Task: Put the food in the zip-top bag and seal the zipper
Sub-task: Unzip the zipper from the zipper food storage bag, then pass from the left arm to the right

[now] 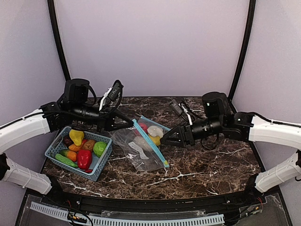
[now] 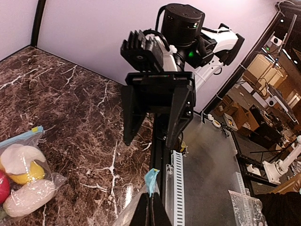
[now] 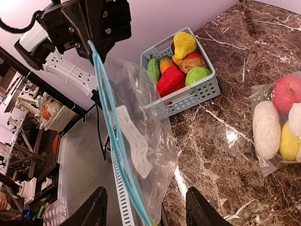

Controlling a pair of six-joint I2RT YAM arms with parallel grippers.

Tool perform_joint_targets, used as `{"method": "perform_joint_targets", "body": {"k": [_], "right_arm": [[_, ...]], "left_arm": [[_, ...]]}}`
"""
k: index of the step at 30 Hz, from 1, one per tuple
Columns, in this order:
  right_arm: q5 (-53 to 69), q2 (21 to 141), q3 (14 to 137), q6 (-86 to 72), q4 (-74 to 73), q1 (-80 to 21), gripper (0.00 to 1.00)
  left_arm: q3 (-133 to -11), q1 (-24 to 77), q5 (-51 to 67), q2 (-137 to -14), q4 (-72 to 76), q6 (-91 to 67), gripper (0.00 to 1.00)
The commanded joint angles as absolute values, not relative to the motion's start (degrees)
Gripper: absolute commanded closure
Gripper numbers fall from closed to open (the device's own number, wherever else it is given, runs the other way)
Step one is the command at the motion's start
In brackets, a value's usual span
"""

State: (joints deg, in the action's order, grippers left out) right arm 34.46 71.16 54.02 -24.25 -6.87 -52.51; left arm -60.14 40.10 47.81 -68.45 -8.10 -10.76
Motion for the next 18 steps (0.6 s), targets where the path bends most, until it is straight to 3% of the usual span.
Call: {"method": "perform_joint_targets", "body": {"k": [1,18], "right_arm": [[33.61,73.24,57.25,-22.06,-6.14,-53.03,0.45],[35.49,75.61,57.50,-20.71,-6.41,-54.13,0.46]], "left_arm": [[-60.61,42.40,52.21,-70.05,-6.28,-10.98,0.99],[-63.62,45.53,52.69,-73.23,-5.33,-11.28,0.99]]}}
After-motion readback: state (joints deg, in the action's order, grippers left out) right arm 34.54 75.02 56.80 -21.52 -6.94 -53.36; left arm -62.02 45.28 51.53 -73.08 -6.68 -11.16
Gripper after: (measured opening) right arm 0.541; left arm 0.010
